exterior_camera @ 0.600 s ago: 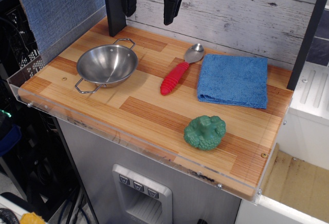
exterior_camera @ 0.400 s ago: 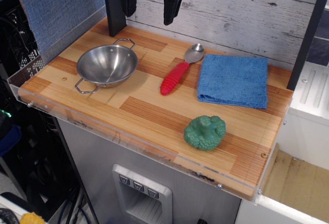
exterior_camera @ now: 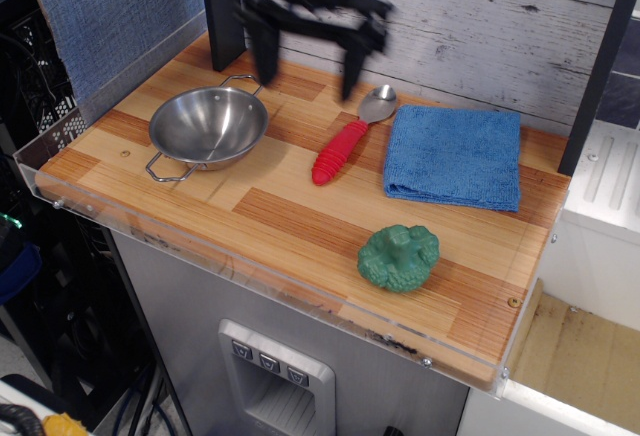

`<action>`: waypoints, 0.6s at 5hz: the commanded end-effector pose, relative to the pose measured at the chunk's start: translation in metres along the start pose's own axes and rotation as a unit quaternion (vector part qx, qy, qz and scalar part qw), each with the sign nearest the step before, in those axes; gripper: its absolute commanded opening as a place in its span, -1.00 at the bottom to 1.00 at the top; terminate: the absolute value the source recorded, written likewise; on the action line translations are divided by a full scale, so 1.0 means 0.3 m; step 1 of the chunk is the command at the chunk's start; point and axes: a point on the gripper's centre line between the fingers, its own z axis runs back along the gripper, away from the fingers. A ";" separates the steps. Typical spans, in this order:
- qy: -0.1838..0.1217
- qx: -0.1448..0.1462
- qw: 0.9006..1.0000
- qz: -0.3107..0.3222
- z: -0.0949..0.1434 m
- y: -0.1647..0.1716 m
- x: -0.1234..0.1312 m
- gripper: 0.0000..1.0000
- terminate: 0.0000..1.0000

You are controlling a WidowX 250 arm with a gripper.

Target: Move the green vegetable from right side to left side

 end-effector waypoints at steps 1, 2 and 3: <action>-0.060 -0.009 0.998 -0.017 0.087 -0.178 -0.140 1.00 -1.00; -0.063 -0.015 0.997 -0.038 0.051 -0.225 -0.175 1.00 -1.00; -0.048 -0.018 0.997 -0.053 -0.015 -0.246 -0.189 1.00 -1.00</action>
